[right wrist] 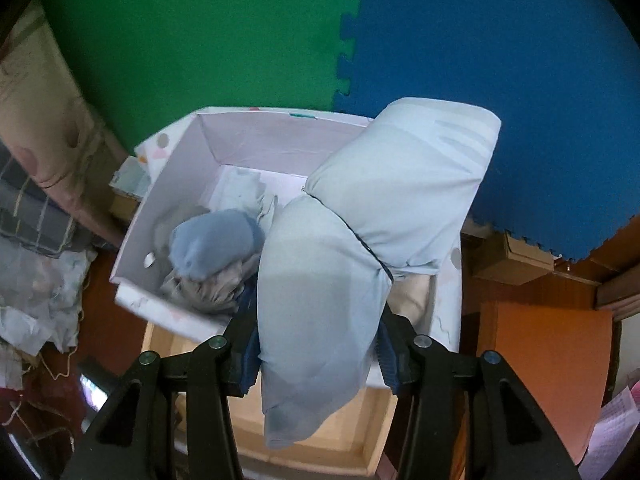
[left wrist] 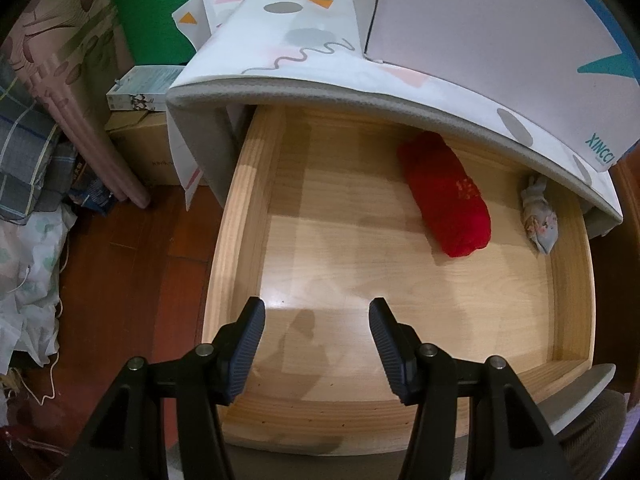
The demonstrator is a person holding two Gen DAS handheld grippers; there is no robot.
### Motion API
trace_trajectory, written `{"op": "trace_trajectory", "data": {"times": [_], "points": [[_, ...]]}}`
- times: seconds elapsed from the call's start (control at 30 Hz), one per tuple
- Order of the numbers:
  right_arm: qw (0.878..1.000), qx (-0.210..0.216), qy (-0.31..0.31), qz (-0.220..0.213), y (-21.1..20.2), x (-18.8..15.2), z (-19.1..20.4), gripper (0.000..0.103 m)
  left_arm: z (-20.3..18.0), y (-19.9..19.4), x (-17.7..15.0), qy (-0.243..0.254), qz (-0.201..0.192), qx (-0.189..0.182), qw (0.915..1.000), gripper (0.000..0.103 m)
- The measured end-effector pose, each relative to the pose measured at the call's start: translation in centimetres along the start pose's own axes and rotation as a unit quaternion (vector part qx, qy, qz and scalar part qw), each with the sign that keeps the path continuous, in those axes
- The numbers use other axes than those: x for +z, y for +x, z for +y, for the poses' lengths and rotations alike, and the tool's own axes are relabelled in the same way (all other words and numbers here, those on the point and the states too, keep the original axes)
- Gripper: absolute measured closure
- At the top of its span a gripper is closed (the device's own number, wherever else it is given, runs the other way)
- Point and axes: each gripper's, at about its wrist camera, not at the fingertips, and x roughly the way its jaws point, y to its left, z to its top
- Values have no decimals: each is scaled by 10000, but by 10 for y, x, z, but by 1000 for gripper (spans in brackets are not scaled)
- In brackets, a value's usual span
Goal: Take underwear out of drawer
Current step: 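Lift the light blue bundle up into the white box with the right tool, then open the right tool to release the light blue bundle in the box, then move the open right tool back down into the drawer toward the floral sock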
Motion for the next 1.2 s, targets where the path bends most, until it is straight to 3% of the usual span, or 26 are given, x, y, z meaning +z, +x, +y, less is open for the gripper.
{"op": "trace_trajectory", "data": {"times": [0.3, 0.57, 0.7, 0.9, 1.03, 1.2], "points": [[9987, -31, 82, 496, 78, 18, 9, 56, 1, 0, 1, -67, -39, -84, 9999, 48], [9974, 33, 51, 712, 111, 19, 19, 47, -6, 5, 0, 101, 62, -12, 9999, 48], [9983, 23, 17, 590, 99, 15, 19, 43, -8, 8, 0, 100, 118, 25, 9999, 48], [9996, 84, -161, 221, 47, -8, 12, 40, -14, 12, -1, 213, 203, 156, 9994, 48], [9995, 166, -280, -13, 14, -45, 4, 39, -14, 12, -1, 230, 199, 199, 9993, 48], [9993, 272, -274, 22, 9, -95, -12, 39, -15, 13, -2, 268, 230, 283, 9990, 48]]}}
